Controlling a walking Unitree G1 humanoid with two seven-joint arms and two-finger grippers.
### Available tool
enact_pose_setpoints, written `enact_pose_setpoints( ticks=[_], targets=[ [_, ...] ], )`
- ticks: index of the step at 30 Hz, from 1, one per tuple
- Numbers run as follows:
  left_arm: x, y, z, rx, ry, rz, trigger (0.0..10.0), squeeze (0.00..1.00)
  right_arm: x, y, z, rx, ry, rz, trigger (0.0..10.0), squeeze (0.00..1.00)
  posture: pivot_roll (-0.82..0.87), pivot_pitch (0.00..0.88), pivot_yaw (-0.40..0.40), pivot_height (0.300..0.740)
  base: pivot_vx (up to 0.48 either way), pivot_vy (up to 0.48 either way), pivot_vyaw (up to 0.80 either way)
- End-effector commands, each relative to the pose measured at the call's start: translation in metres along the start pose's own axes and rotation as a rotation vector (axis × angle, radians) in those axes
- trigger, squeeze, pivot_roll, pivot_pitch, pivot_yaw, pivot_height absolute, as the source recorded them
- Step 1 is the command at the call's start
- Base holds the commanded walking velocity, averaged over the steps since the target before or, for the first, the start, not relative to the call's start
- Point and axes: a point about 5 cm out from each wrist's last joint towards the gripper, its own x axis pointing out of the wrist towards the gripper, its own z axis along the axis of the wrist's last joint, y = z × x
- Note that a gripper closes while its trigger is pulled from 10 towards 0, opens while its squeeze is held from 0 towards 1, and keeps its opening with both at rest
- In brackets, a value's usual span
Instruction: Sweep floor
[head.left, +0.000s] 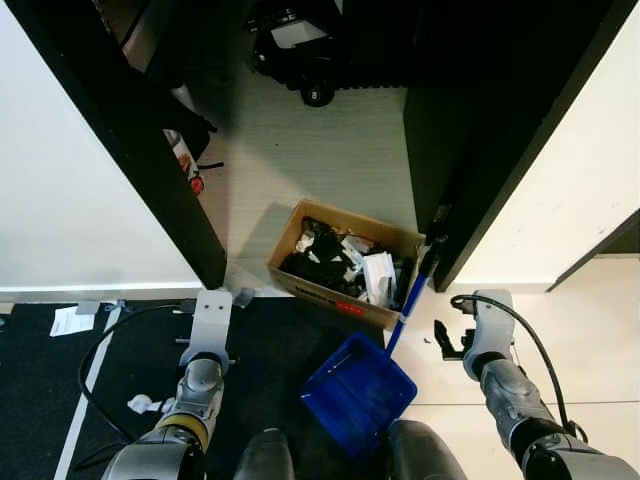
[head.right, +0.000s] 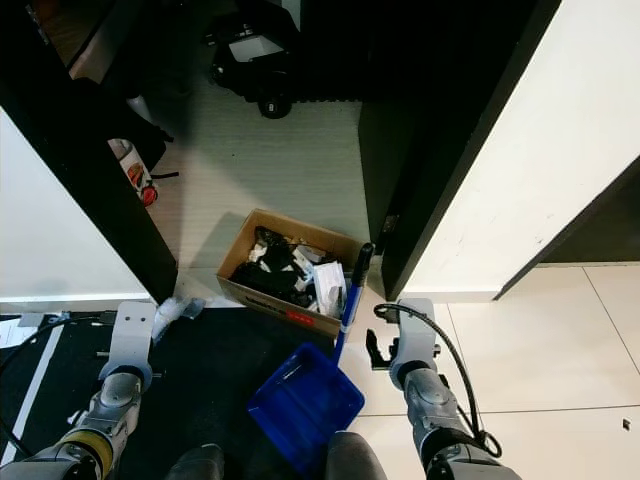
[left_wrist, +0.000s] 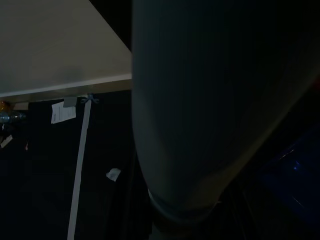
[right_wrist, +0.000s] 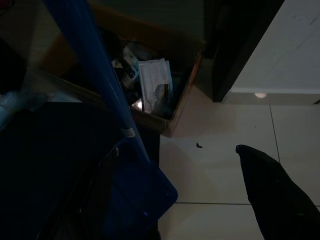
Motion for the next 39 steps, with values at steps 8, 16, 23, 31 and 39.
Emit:
enact_pose_setpoints(
  ticks=[8,16,23,31,39],
  targets=[
    [-0.0002,-0.0011,0.0012,0.003,-0.014,-0.005,10.0,0.0,-0.0009,0.0012,-0.004,0.019,0.021,0.006,10.0,0.0,-0.03,0.024,-0.004,0.74,0.0,0.0,0.0],
    [0.0002,-0.0018,0.0028,0.002,-0.019,-0.006,10.0,0.0,-0.0005,0.001,-0.0031,0.018,0.019,0.007,10.0,0.0,-0.03,0.026,-0.007,0.74,0.0,0.0,0.0],
    [0.0005,-0.0018,0.0033,0.006,-0.019,-0.006,10.0,0.0,-0.0002,0.0009,-0.0026,0.015,0.019,0.009,10.0,0.0,-0.03,0.027,-0.009,0.74,0.0,0.0,0.0],
    [0.0003,-0.0009,0.0026,0.009,-0.019,-0.005,10.0,0.0,-0.0004,0.0017,-0.0033,0.023,0.02,0.01,10.0,0.0,-0.03,0.028,-0.007,0.74,0.0,0.0,0.0],
    [-0.0002,-0.0005,0.0016,0.01,-0.018,-0.003,10.0,0.0,-0.0009,0.0021,-0.0042,0.025,0.02,0.011,10.0,0.0,-0.03,0.032,-0.005,0.74,0.0,0.0,0.0]
  ],
)
